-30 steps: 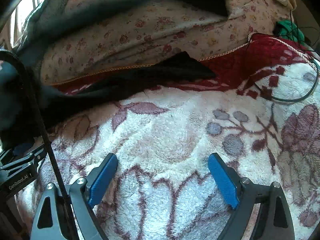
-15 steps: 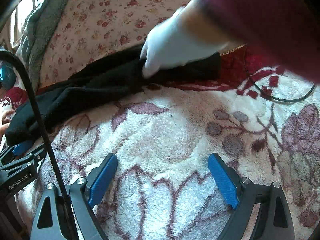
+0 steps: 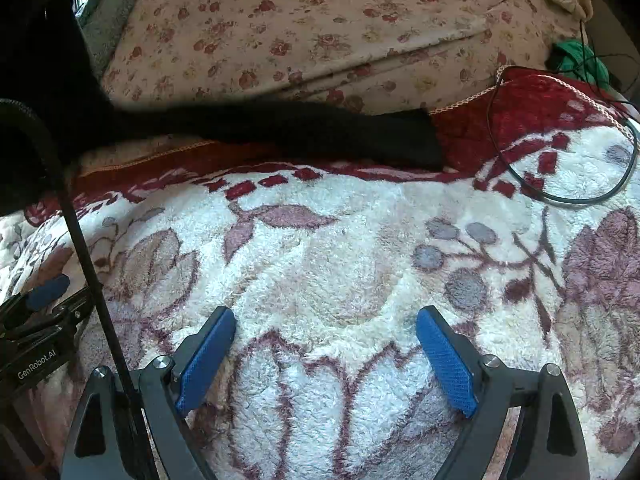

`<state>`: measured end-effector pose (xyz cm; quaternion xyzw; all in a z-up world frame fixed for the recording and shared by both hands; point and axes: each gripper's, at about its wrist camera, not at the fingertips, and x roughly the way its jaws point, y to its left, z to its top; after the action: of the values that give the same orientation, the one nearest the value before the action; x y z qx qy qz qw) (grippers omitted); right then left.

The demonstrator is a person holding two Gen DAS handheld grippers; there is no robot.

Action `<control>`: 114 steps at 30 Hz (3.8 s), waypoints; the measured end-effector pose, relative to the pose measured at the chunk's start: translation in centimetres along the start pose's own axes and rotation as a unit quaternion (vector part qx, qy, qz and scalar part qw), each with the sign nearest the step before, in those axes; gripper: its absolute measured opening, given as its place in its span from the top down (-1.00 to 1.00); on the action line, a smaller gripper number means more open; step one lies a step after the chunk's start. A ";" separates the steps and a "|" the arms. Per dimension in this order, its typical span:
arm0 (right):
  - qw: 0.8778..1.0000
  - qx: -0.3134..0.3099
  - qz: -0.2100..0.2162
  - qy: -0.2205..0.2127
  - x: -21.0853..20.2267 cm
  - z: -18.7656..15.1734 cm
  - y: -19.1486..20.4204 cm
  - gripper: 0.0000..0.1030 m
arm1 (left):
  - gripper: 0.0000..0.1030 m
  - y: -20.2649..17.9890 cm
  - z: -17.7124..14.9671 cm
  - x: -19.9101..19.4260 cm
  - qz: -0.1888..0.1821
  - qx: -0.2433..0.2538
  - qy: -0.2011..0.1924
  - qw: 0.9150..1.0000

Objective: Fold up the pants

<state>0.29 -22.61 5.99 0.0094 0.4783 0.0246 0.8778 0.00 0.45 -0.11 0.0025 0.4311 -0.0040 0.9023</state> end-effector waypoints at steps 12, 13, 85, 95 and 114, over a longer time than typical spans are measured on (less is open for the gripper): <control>1.000 0.001 0.000 0.000 0.0 0.0 0.0 -0.76 | -0.43 0.0 0.0 0.0 0.000 0.000 0.000 1.000; 1.000 0.001 0.000 0.000 0.0 0.0 0.0 -0.76 | -0.43 0.0 0.0 0.0 0.000 0.000 0.000 1.000; 0.994 -0.006 0.101 -0.037 -4.4 -1.2 0.2 -0.45 | -0.42 4.1 0.2 -6.0 0.030 -0.012 -0.040 0.999; 0.992 0.007 0.124 -0.037 -5.5 -0.8 1.4 -0.45 | -0.42 8.2 -1.1 -6.8 0.031 -0.069 -0.018 0.997; 0.984 0.117 0.134 -0.009 -2.6 -0.9 -4.4 -0.45 | -0.42 16.8 -2.3 -4.7 0.027 -0.219 0.011 0.975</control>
<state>-1.69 -27.15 7.52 0.1763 0.4642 0.0853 0.8638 -4.58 17.27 2.06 -0.1835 0.4310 0.1153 0.8759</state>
